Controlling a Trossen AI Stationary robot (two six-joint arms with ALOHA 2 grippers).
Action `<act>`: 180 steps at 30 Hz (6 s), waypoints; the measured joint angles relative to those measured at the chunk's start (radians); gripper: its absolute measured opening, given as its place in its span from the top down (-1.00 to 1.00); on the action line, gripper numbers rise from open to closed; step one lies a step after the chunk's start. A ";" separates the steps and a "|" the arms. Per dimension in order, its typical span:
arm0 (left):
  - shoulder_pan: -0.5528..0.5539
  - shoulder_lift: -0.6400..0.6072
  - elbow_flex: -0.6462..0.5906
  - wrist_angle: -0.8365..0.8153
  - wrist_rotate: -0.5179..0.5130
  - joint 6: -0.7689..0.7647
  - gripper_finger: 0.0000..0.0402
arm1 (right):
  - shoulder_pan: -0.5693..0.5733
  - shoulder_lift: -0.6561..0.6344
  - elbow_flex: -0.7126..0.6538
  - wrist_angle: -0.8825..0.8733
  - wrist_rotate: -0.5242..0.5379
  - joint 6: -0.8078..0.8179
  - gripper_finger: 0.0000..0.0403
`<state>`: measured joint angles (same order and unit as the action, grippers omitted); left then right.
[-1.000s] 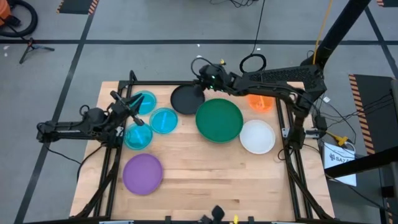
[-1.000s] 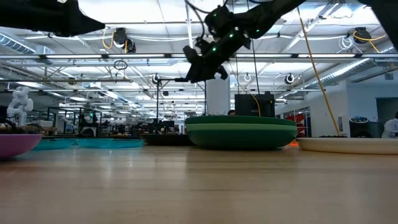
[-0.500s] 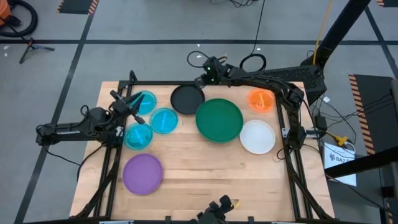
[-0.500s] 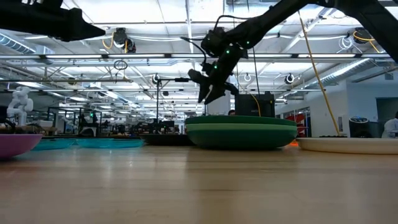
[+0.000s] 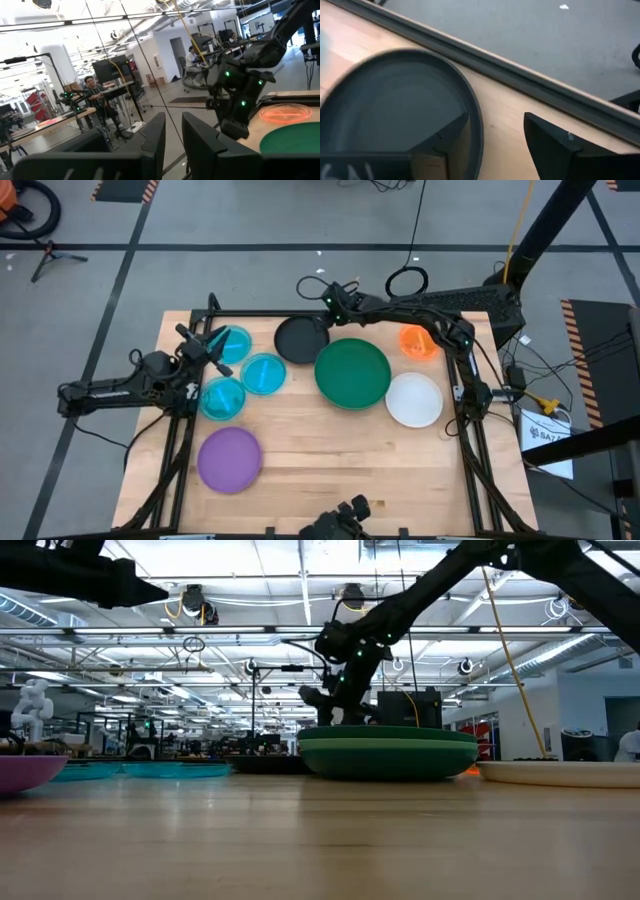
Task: Stack plastic plates
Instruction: Stack the black plate on the green plate
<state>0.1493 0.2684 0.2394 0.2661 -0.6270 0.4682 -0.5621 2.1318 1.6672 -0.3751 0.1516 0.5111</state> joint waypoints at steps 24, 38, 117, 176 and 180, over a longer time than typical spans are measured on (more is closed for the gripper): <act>0.016 0.000 0.000 -0.001 0.000 -0.003 0.64 | -0.026 0.063 0.004 0.040 -0.103 -0.045 0.01; 0.016 0.000 0.000 -0.001 0.000 -0.001 0.64 | 0.021 0.063 0.061 -0.040 -0.103 -0.073 0.01; 0.016 0.000 0.000 -0.008 0.005 -0.006 0.64 | 0.103 -0.647 -0.570 -0.047 -0.223 -0.022 0.98; 0.016 0.000 0.000 0.052 0.130 -0.089 0.64 | 0.301 -0.874 -0.805 0.117 0.034 0.044 0.54; 0.016 0.000 0.000 0.051 0.130 -0.089 0.64 | 0.327 -0.787 -0.805 0.137 0.035 0.045 0.54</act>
<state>0.1650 0.2680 0.2398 0.3172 -0.4969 0.3790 -0.2350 1.3450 0.8619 -0.2383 0.1864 0.5556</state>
